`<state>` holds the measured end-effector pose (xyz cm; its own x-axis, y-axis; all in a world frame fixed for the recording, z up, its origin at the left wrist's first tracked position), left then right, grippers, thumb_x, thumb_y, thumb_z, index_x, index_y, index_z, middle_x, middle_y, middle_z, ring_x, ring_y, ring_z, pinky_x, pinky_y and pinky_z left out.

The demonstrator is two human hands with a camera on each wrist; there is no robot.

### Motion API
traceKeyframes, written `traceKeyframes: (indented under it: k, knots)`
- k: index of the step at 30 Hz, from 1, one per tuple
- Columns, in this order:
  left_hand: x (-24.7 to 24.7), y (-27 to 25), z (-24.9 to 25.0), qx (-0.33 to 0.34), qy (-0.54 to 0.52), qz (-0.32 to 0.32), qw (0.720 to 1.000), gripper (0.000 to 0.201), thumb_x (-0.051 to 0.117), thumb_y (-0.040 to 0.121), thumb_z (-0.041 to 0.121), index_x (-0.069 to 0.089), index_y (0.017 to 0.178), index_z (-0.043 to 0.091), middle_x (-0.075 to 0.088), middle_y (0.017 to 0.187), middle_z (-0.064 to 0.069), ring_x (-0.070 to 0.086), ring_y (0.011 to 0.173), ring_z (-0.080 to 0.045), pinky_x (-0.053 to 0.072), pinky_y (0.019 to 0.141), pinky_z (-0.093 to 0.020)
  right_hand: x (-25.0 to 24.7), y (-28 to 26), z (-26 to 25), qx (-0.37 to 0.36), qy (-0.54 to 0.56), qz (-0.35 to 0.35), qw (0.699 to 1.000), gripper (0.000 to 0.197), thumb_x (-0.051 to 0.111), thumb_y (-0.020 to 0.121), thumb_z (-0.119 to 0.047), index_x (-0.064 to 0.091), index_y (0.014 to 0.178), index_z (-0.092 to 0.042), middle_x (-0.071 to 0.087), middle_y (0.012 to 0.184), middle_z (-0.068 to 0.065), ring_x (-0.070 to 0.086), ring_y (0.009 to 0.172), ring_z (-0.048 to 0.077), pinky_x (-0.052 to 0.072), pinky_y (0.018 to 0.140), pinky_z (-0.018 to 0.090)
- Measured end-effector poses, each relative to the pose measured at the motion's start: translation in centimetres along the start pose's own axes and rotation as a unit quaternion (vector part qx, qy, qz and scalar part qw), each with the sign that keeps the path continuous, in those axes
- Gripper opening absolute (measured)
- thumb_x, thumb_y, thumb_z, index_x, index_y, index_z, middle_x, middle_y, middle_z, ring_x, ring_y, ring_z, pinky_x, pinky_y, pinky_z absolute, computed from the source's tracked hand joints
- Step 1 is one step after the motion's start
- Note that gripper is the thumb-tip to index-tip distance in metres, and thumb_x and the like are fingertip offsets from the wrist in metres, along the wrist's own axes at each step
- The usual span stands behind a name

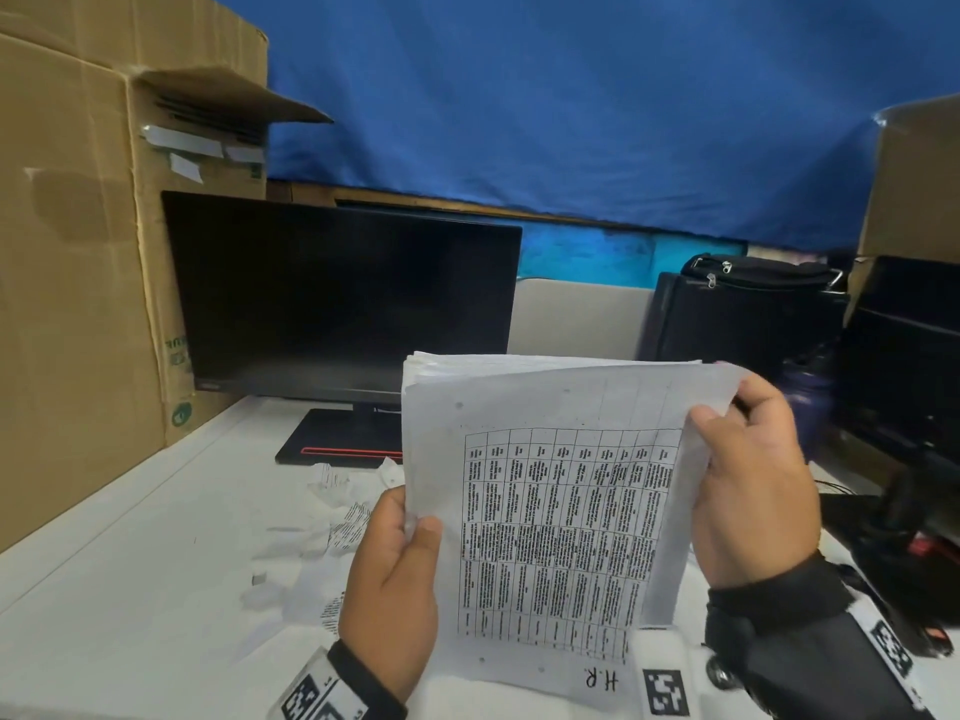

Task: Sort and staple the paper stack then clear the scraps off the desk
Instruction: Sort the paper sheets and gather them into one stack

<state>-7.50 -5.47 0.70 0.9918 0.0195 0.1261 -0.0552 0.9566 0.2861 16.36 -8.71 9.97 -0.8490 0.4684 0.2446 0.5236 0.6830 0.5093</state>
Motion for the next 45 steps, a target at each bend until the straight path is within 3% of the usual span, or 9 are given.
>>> traceKeyframes:
  k: [6,10,16,20,26,32,36,40,45]
  knots:
    - [0.2,-0.5,0.8,0.006,-0.008,-0.035,0.999,0.033,0.046,0.102,0.011,0.063,0.116,0.036,0.073,0.109,0.02,0.064,0.105,0.004,0.044,0.09,-0.024,0.5,-0.5,-0.8,-0.011,-0.089,0.034,0.995,0.025,0.044,0.099,-0.024,0.062,0.117,-0.025,0.069,0.103,-0.009,0.065,0.104,0.015,0.051,0.096,0.035]
    - [0.0,-0.3,0.4,0.01,-0.002,-0.012,1.0,0.032,0.05,0.089,0.026,0.065,0.112,0.041,0.074,0.114,0.011,0.067,0.11,-0.01,0.048,0.095,-0.038,0.7,-0.5,-1.6,-0.014,-0.089,0.011,0.996,0.023,0.048,0.098,-0.017,0.063,0.114,-0.025,0.072,0.109,-0.001,0.067,0.104,0.021,0.052,0.096,0.051]
    - [0.2,-0.4,-0.4,-0.04,-0.021,-0.018,0.999,0.046,0.044,0.094,-0.01,0.069,0.106,0.027,0.077,0.097,0.014,0.069,0.09,0.005,0.048,0.071,-0.008,1.1,-0.6,-1.7,-0.011,-0.079,0.002,0.997,0.039,0.045,0.091,0.005,0.058,0.104,-0.03,0.073,0.096,-0.002,0.07,0.094,0.023,0.059,0.074,0.037]
    - [0.0,-0.1,-0.7,-0.042,-0.019,-0.005,0.999,0.045,0.046,0.094,-0.008,0.073,0.102,0.027,0.077,0.1,0.012,0.069,0.096,-0.001,0.046,0.079,-0.023,1.2,-0.8,-2.2,-0.099,-0.162,-0.035,0.981,0.083,0.046,0.087,0.014,0.037,0.141,-0.047,0.064,0.121,0.0,0.065,0.107,0.012,0.055,0.091,0.044]
    - [0.0,-0.5,-1.9,-0.094,-0.002,-0.006,0.996,0.036,0.052,0.073,0.023,0.072,0.092,0.045,0.077,0.101,0.007,0.069,0.099,-0.011,0.048,0.084,-0.032,0.9,-0.6,-2.4,-0.145,-0.272,-0.031,0.951,0.039,0.05,0.091,-0.016,0.05,0.121,-0.041,0.057,0.121,-0.005,0.059,0.111,0.01,0.054,0.089,0.05]
    - [-0.2,-0.9,-4.5,-0.121,0.043,-0.013,0.992,0.037,0.052,0.07,0.023,0.074,0.094,0.041,0.077,0.098,0.004,0.069,0.099,-0.018,0.051,0.085,-0.037,1.0,-0.8,-1.4,-0.082,-0.188,-0.038,0.978,0.055,0.044,0.094,0.001,0.036,0.138,-0.032,0.053,0.128,-0.004,0.057,0.113,0.01,0.053,0.095,0.042]
    - [-0.4,-1.2,-5.4,-0.115,0.09,-0.031,0.989,0.026,0.06,0.087,0.011,0.075,0.092,0.033,0.078,0.093,0.006,0.071,0.094,-0.019,0.052,0.079,-0.034,1.0,-0.8,-0.7,-0.02,-0.159,-0.044,0.986,0.035,0.043,0.094,0.001,0.045,0.122,-0.02,0.06,0.114,0.0,0.062,0.106,0.017,0.056,0.072,0.024]
    - [-0.6,-0.6,-3.4,-0.06,0.177,-0.064,0.98,0.028,0.057,0.096,0.01,0.071,0.097,0.034,0.077,0.093,0.012,0.071,0.089,-0.008,0.057,0.086,-0.041,0.0,-0.1,-1.9,-0.035,-0.164,-0.003,0.986,0.029,0.05,0.092,-0.001,0.047,0.116,-0.017,0.06,0.105,-0.005,0.063,0.101,0.018,0.056,0.084,0.038]
    - [-0.9,2.1,4.7,0.055,0.311,-0.063,0.947,0.017,0.053,0.098,0.017,0.064,0.093,0.029,0.07,0.084,0.001,0.068,0.079,-0.017,0.058,0.066,-0.037,-2.2,-0.1,-4.7,-0.133,-0.393,0.147,0.898,0.086,0.066,0.074,-0.019,0.024,0.149,-0.017,0.033,0.148,0.005,0.033,0.139,0.029,0.03,0.114,0.051]
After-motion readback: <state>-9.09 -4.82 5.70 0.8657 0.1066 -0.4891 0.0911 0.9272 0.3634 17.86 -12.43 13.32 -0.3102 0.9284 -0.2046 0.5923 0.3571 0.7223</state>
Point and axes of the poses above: each hand's wrist, its own y-axis towards the middle knuckle, its own x-axis out of the palm, z = x × y, the point moved 3 cm from there along y, towards the middle knuckle
